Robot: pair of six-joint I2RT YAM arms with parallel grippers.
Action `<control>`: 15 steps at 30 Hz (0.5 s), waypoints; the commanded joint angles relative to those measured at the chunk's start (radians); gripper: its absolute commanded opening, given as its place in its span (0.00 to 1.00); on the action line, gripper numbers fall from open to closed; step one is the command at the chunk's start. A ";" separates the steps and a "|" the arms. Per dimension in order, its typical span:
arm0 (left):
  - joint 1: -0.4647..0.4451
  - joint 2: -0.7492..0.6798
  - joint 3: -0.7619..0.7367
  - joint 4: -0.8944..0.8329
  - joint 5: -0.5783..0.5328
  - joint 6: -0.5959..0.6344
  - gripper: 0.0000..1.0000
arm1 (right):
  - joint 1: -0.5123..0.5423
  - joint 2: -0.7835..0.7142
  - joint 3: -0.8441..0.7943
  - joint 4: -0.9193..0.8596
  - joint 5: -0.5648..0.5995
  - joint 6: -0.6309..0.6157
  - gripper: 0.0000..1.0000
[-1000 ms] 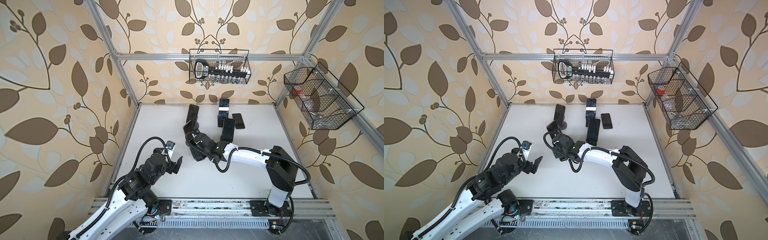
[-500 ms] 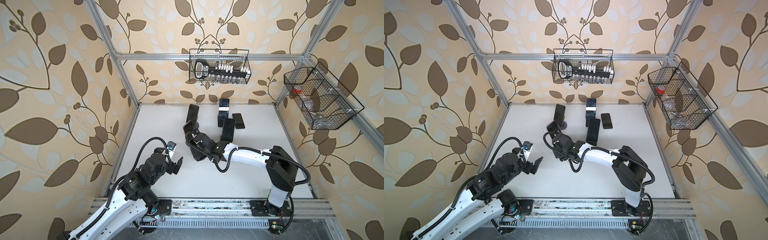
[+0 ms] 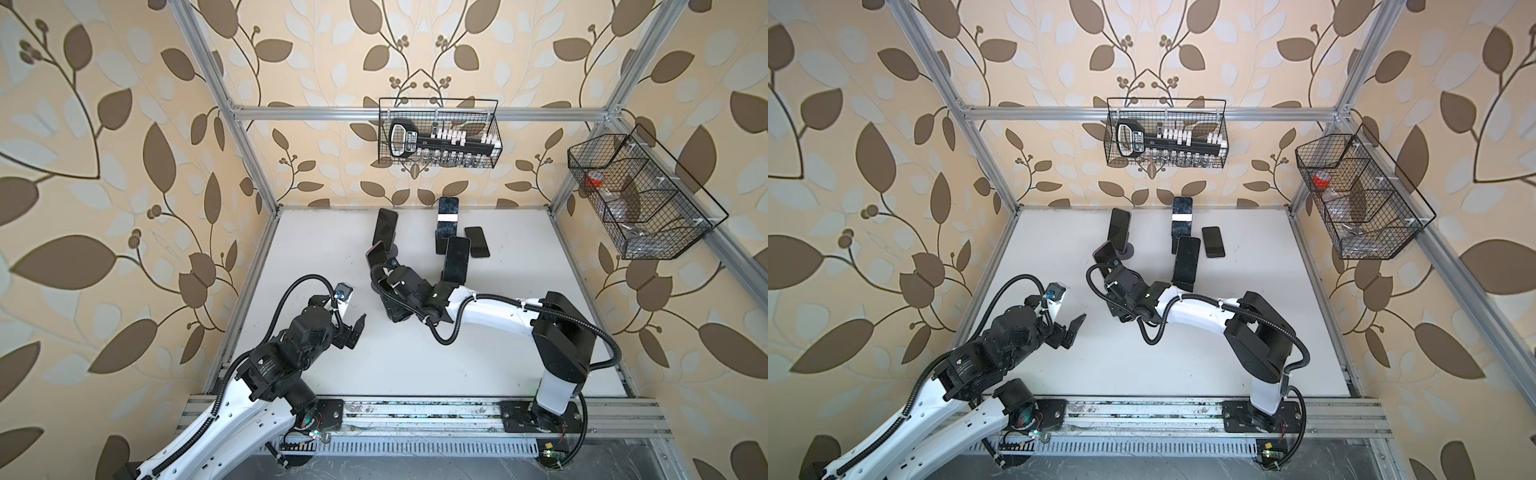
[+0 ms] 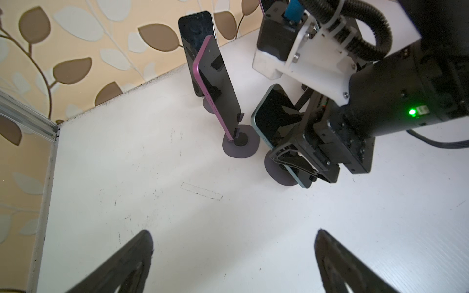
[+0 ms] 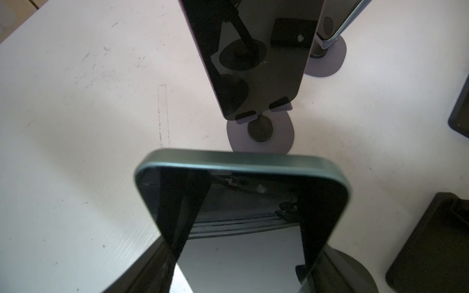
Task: Remove the phone from the phone stand
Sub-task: 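Close the right gripper around the green-edged phone's lower edge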
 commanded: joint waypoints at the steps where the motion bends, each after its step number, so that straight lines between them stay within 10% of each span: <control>1: 0.009 -0.001 0.016 -0.007 0.007 0.011 0.99 | 0.001 -0.040 0.003 0.011 0.004 -0.020 0.76; 15: 0.013 -0.002 0.014 -0.007 0.004 0.016 0.99 | 0.000 -0.072 -0.034 0.036 0.009 -0.026 0.74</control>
